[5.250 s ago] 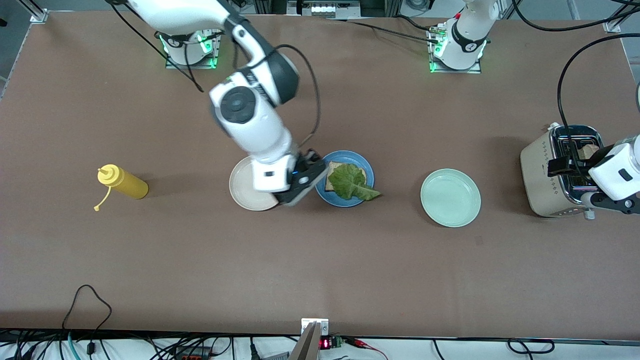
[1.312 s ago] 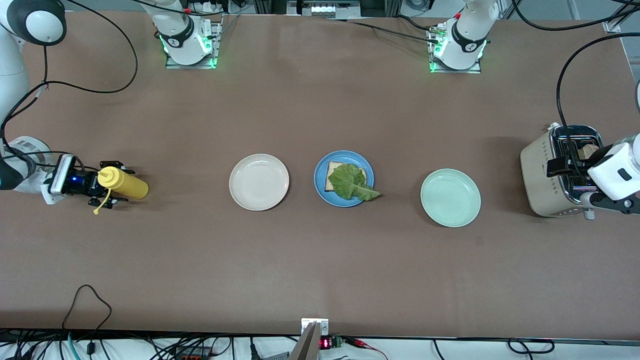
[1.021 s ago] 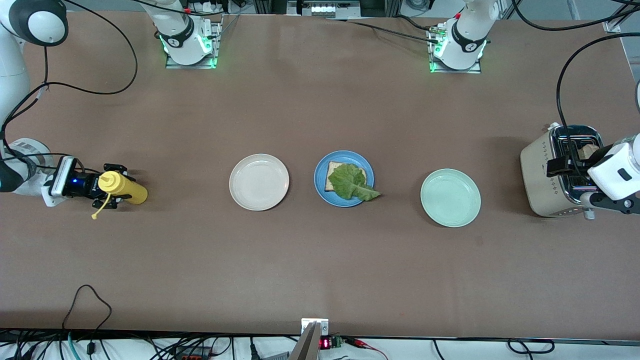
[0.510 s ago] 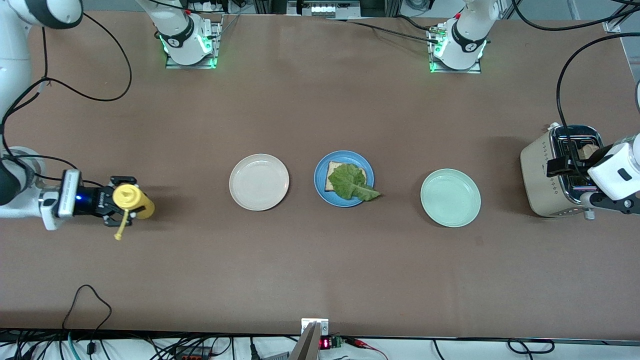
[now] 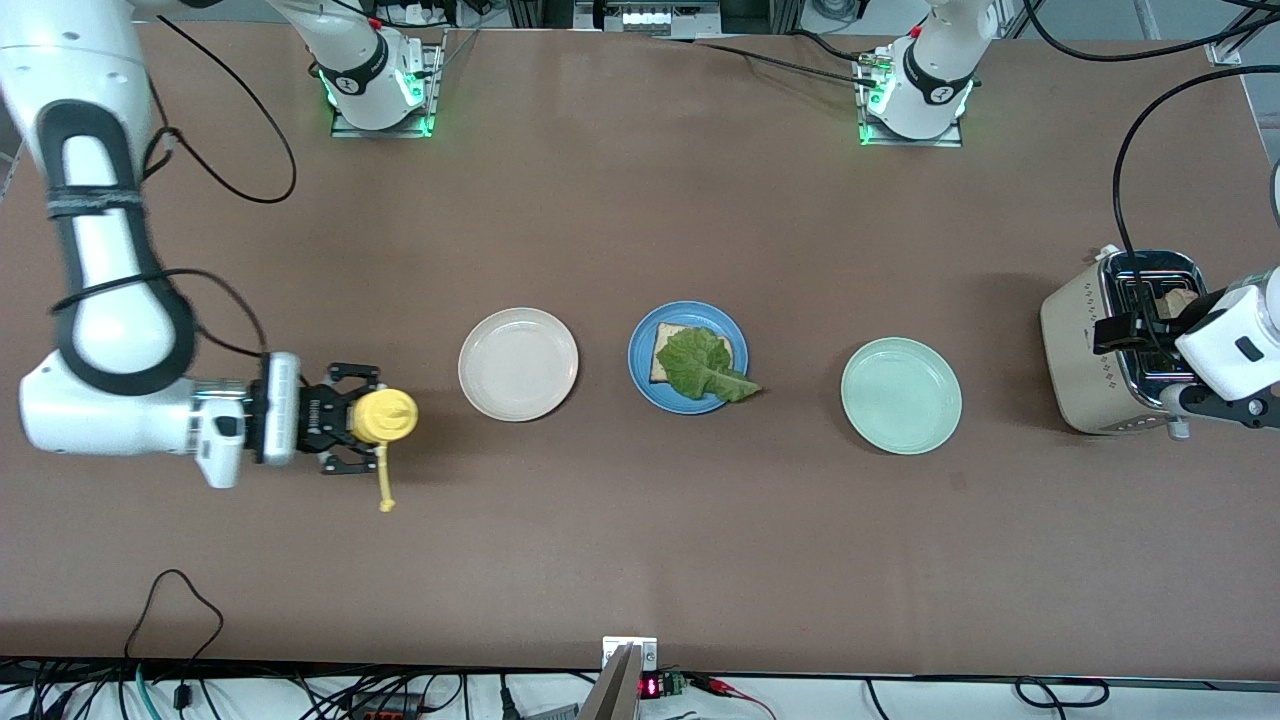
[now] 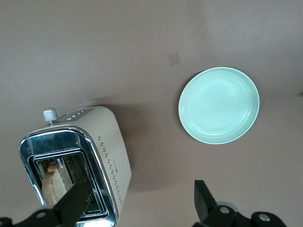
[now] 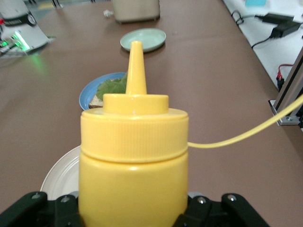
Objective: Make sandwich in blue plate with both arms
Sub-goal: 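Tilt the mustard bottle over the sandwich with the right gripper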
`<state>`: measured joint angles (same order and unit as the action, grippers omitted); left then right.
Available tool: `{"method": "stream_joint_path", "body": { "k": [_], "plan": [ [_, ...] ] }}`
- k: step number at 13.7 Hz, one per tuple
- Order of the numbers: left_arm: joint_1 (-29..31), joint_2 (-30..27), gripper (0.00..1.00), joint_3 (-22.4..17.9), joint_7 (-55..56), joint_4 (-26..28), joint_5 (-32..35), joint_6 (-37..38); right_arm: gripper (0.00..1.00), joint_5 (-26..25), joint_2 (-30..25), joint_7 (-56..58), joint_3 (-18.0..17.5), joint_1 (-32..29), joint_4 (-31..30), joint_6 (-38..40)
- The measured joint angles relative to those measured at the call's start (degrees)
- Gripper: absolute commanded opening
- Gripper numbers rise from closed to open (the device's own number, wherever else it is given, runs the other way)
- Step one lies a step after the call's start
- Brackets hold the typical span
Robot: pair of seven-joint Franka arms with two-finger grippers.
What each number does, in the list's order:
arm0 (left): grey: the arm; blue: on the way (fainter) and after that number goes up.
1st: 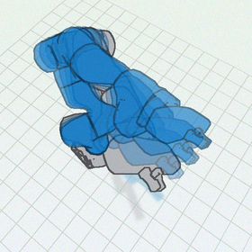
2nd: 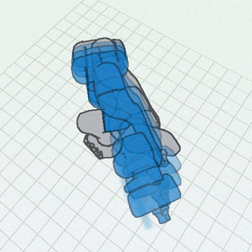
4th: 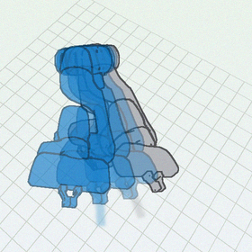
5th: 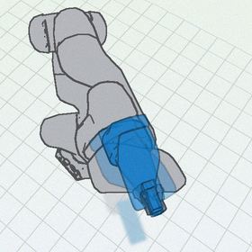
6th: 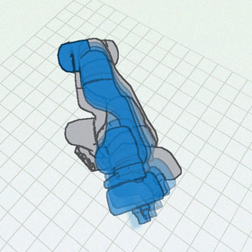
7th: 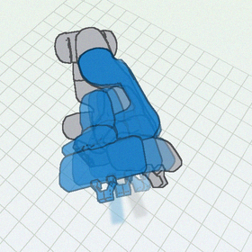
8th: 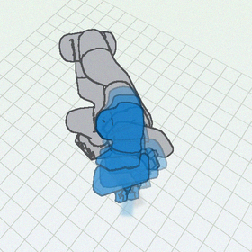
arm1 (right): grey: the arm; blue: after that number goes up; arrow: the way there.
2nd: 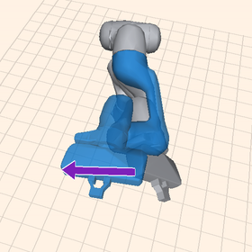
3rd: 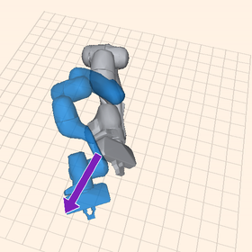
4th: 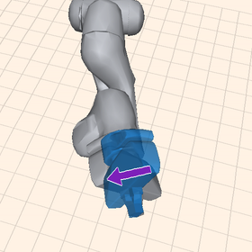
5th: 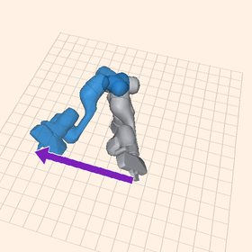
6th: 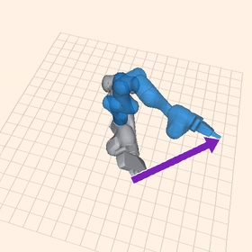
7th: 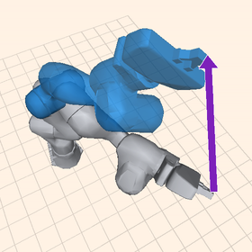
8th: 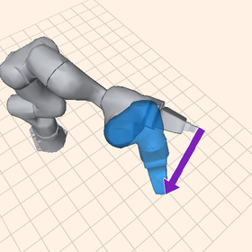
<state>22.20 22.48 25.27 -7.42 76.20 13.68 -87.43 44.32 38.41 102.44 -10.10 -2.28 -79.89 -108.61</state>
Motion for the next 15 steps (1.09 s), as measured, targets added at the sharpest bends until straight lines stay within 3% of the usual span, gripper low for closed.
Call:
{"method": "stream_joint_path", "body": {
  "k": [9, 15],
  "plan": [
    [0.0, 0.0, 1.0, 0.0, 0.0, 0.0, 0.0, 0.0, 0.26, -34.5, -0.2, -40.4, 0.1, 18.9, 4.1, -10.5],
    [0.0, 0.0, 1.0, 0.0, 0.0, 0.0, 0.0, 0.0, 0.26, -57.3, 3.0, -66.4, 0.2, 29.9, 4.0, -11.8]
  ]
}}
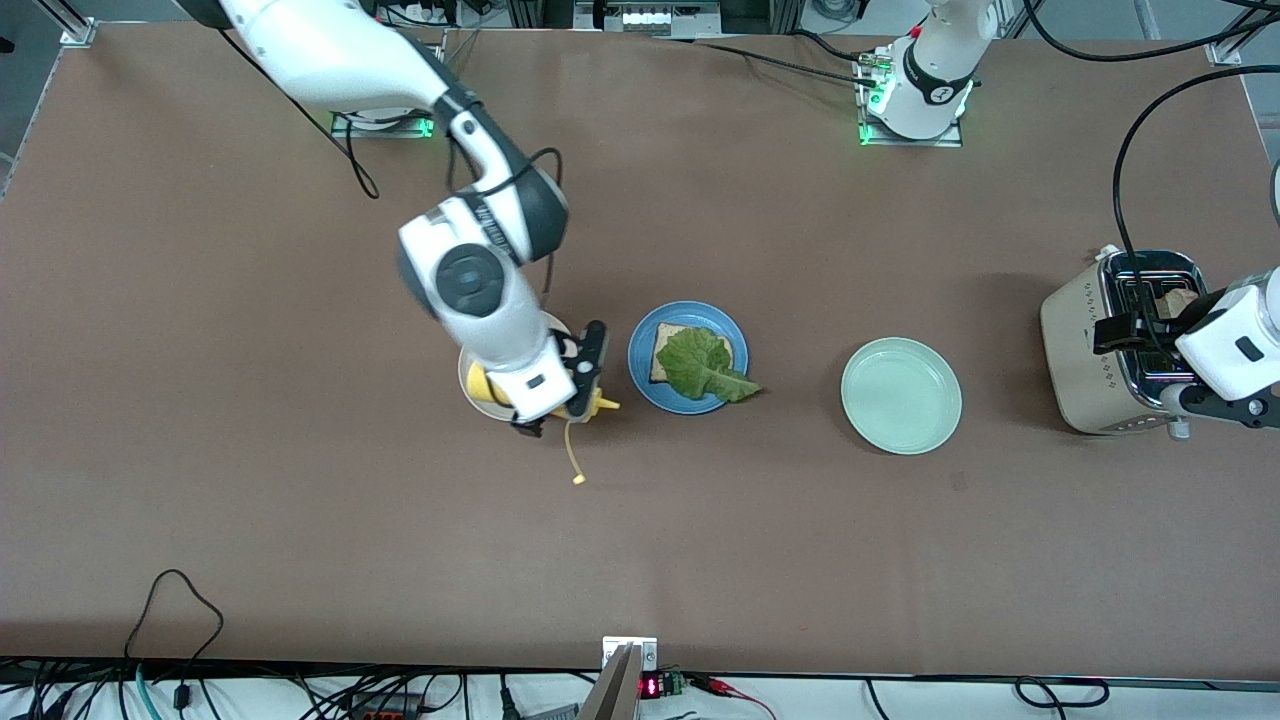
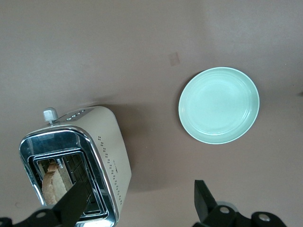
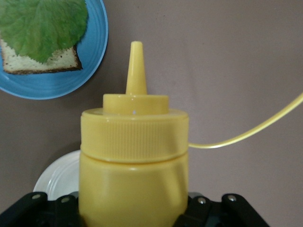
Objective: Make sandwich in blue plate with both arms
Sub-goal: 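Tilt the mustard bottle over the sandwich with the right gripper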
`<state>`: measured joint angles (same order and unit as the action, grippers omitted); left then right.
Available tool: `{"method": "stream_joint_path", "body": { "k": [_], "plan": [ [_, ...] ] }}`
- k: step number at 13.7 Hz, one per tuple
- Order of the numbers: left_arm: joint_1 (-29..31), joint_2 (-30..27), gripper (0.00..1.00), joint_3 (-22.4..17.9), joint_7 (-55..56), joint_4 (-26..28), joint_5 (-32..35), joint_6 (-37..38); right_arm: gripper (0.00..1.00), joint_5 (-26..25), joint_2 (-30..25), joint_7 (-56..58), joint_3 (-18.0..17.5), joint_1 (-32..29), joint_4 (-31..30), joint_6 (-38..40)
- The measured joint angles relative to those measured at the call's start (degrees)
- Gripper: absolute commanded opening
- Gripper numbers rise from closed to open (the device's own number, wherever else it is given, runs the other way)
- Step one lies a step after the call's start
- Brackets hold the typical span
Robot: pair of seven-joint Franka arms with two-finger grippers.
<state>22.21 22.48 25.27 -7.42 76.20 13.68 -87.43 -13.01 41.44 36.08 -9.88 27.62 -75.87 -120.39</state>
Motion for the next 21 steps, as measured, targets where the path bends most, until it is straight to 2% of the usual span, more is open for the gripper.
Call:
{"method": "stream_joint_path", "body": {
  "k": [4, 8, 13, 18, 19, 21],
  "plan": [
    [0.0, 0.0, 1.0, 0.0, 0.0, 0.0, 0.0, 0.0, 0.27, -9.2, 2.5, -8.8, 0.2, 4.8, 0.0, 0.0],
    [0.0, 0.0, 1.0, 0.0, 0.0, 0.0, 0.0, 0.0, 0.27, -14.1, 4.2, -13.1, 1.5, 8.8, 0.0, 0.0],
    [0.0, 0.0, 1.0, 0.0, 0.0, 0.0, 0.0, 0.0, 0.27, -14.3, 5.6, -15.4, 5.8, 14.9, 0.2, 0.1],
    [0.0, 0.0, 1.0, 0.0, 0.0, 0.0, 0.0, 0.0, 0.27, -14.2, 5.6, -15.4, 7.6, 15.2, 1.6, 0.9],
    [0.0, 0.0, 1.0, 0.0, 0.0, 0.0, 0.0, 0.0, 0.27, -13.5, 5.4, -14.5, 7.9, 14.5, 2.4, 1.6],
    [0.0, 0.0, 1.0, 0.0, 0.0, 0.0, 0.0, 0.0, 0.26, -8.3, 3.9, -8.8, 8.0, 11.0, 3.7, 2.1]
  ]
}}
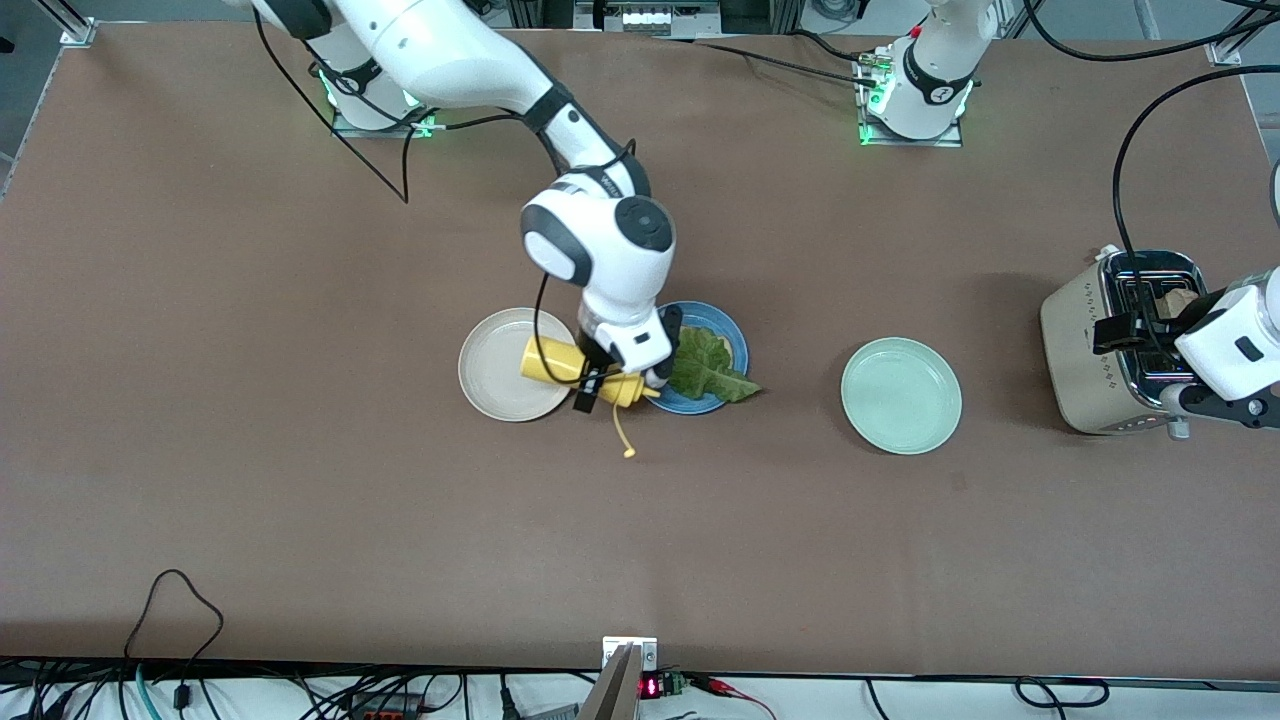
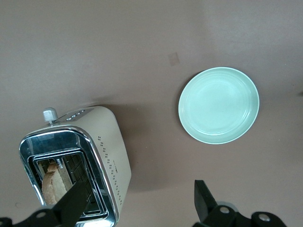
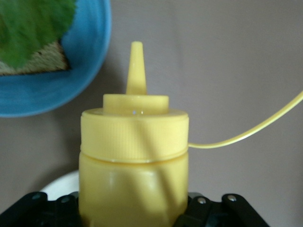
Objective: Make sandwich in blue plate with both arms
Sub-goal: 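Tilt the mustard bottle over the sandwich with the right gripper, then set the mustard down with the right gripper while the left gripper reaches toast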
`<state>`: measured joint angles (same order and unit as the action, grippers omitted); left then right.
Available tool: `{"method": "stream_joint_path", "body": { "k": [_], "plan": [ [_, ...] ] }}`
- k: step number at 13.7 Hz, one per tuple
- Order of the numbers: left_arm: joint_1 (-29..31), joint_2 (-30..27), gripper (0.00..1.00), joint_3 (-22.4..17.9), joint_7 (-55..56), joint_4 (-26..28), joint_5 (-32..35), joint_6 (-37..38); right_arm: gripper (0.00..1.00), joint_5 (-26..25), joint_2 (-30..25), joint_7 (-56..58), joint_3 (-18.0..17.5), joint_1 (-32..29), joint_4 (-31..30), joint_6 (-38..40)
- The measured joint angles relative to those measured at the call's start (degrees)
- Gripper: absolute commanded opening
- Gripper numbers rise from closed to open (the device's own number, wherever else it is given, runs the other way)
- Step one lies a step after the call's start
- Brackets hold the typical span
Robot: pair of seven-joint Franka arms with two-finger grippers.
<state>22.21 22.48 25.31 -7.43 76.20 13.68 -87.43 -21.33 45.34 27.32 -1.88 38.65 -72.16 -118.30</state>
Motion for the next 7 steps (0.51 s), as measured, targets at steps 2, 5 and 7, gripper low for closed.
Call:
{"method": "stream_joint_path", "body": {
  "k": [2, 5, 7],
  "plan": [
    [0.0, 0.0, 1.0, 0.0, 0.0, 0.0, 0.0, 0.0, 0.27, 6.6, -3.5, 9.0, 0.0, -4.4, 0.7, 1.5],
    [0.0, 0.0, 1.0, 0.0, 0.0, 0.0, 0.0, 0.0, 0.27, 17.4, -10.1, 23.4, 0.1, -11.0, 0.9, 7.5],
    [0.0, 0.0, 1.0, 0.0, 0.0, 0.0, 0.0, 0.0, 0.26, 24.8, -13.7, 32.8, 0.1, -15.6, 0.8, 11.6]
  ]
}}
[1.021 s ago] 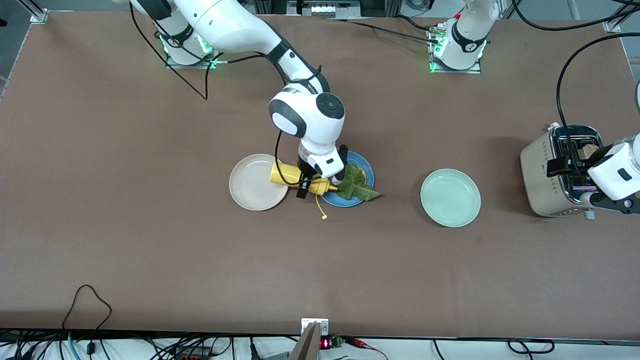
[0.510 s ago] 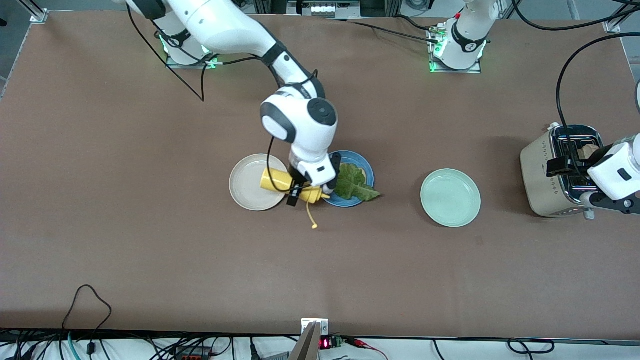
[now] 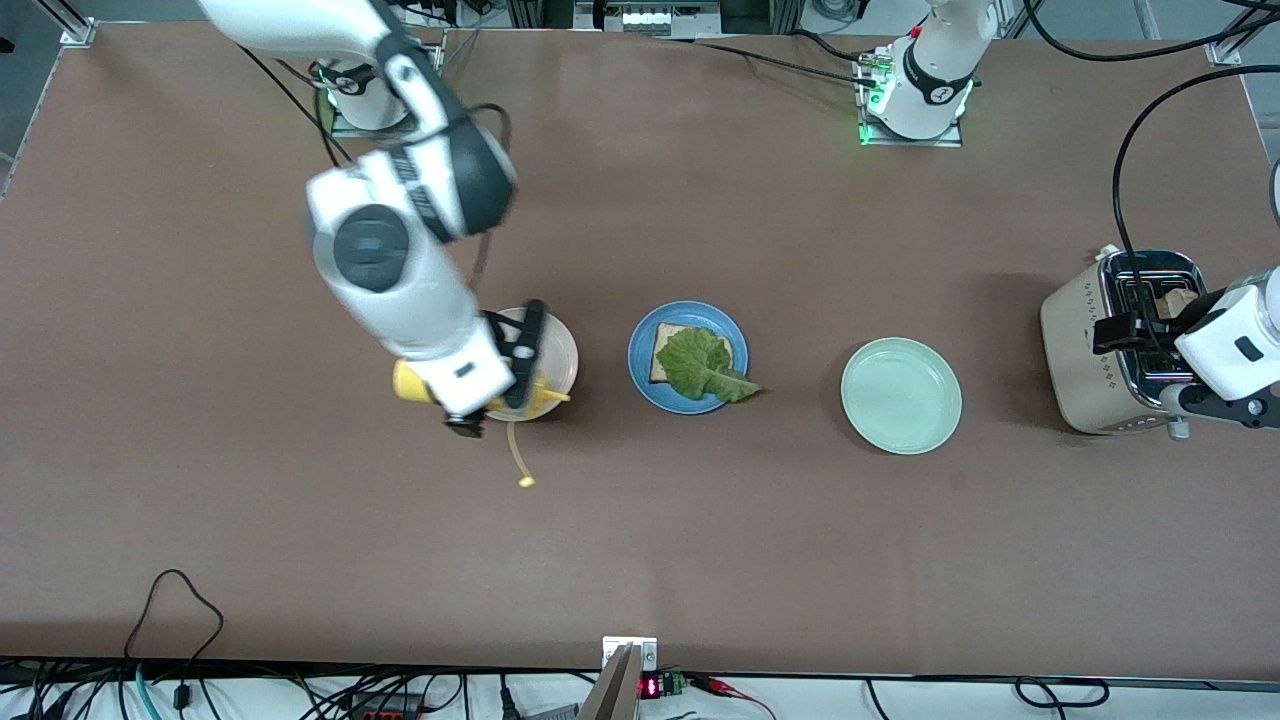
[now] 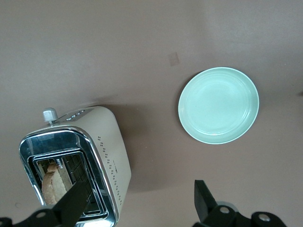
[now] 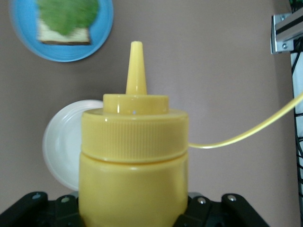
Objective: Make sandwich in blue plate with both arms
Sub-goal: 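Set the mustard down with the right gripper while the left gripper reaches toast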
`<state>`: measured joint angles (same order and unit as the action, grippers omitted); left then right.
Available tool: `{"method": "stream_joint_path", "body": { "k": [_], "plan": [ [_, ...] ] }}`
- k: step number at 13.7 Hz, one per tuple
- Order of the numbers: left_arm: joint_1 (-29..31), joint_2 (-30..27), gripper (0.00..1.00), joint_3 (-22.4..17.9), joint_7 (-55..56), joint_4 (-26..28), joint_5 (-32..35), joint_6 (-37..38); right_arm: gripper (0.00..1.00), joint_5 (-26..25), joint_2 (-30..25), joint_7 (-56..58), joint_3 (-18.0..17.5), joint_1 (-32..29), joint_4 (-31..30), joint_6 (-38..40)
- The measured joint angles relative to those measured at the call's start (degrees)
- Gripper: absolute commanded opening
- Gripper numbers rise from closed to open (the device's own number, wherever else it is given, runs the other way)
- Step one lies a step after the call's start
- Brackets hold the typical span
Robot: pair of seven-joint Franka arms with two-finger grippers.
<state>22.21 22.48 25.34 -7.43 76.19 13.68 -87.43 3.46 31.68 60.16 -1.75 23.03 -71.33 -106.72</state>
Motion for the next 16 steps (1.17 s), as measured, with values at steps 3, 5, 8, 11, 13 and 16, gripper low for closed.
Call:
{"method": "stream_joint_path", "body": {
  "k": [3, 5, 8, 11, 13, 16],
  "plan": [
    [0.0, 0.0, 1.0, 0.0, 0.0, 0.0, 0.0, 0.0, 0.27, 12.1, -3.1, 13.5, 0.1, -8.1, -0.2, 4.8],
    [0.0, 0.0, 1.0, 0.1, 0.0, 0.0, -0.4, 0.0, 0.26, 21.4, -3.9, 21.9, 0.2, -14.6, -0.9, 8.2],
    [0.0, 0.0, 1.0, 0.1, 0.0, 0.0, -1.9, 0.1, 0.26, 36.2, -3.8, 35.6, 0.3, -25.4, -5.3, 12.7],
    [0.0, -0.3, 1.0, 0.0, 0.5, -0.1, -2.0, 4.8, 0.26, 46.5, -2.0, 47.5, 0.3, -33.0, -12.3, 14.9],
    [0.0, -0.6, 1.0, 0.1, 1.5, -0.5, -2.1, 10.5, 0.27, 51.5, 1.1, 54.4, 0.3, -36.1, -15.4, 16.6],
    [1.1, -0.3, 1.0, -0.6, 2.4, -3.6, -2.0, 11.1, 0.28, 59.5, 8.8, 66.1, 0.3, -39.7, -16.8, 21.4]
  ]
}}
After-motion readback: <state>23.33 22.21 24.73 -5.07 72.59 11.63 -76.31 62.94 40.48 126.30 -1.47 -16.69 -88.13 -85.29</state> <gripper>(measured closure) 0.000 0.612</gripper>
